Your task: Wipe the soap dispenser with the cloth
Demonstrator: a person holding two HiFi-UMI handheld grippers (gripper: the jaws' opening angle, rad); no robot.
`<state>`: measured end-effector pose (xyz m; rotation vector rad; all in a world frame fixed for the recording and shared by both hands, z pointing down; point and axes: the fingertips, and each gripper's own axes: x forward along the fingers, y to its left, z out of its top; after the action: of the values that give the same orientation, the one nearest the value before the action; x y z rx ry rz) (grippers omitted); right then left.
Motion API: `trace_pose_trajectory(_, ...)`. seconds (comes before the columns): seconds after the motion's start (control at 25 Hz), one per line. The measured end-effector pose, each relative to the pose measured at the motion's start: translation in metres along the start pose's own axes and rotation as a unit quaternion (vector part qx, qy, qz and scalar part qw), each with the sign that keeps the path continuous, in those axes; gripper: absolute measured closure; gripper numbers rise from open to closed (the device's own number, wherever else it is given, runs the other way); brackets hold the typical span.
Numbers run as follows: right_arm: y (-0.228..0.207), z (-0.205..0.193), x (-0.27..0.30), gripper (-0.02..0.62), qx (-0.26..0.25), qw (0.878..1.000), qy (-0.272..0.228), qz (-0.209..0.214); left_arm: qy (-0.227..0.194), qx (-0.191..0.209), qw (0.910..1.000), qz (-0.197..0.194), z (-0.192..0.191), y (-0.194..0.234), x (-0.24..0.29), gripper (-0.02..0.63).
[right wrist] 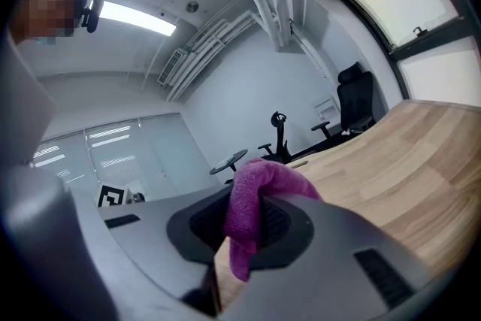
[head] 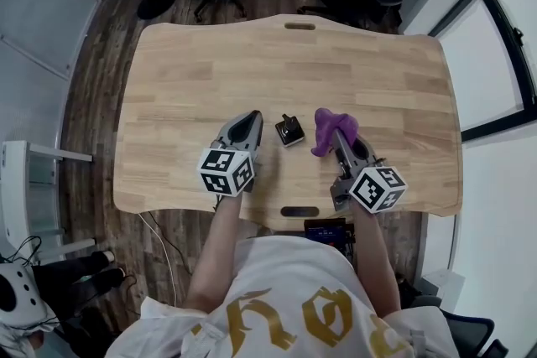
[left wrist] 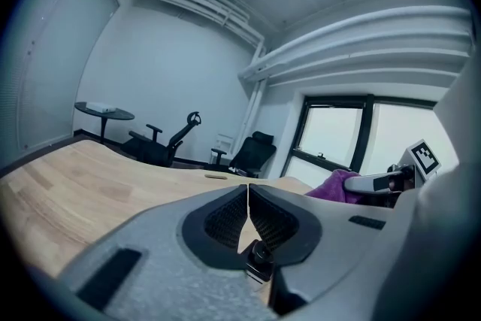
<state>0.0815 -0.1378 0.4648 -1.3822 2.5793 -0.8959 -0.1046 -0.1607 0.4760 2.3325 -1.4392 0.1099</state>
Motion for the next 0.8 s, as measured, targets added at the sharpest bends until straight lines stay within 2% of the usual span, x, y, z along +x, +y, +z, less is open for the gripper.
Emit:
trace_pose_trajectory(0.44, -0.012, -0.017, 0.020, 0.555, 0.002, 1.000, 0.030, 0.005, 0.046, -0.001, 0.9988, -0.012, -0.042, 0.005, 0.021, 0.595)
trace_pose_trajectory(0.64, -0.015, -0.024, 0.027, 0.555, 0.003, 0.999, 0.044, 0.009, 0.067, 0.019, 0.9970, -0.033, -0.061, -0.002, 0.030, 0.591)
trace_pose_trajectory(0.8, -0.018, -0.028, 0.030, 0.555, 0.006, 0.999, 0.049, 0.011, 0.092, 0.033, 0.9929, -0.068, -0.079, -0.011, 0.036, 0.457)
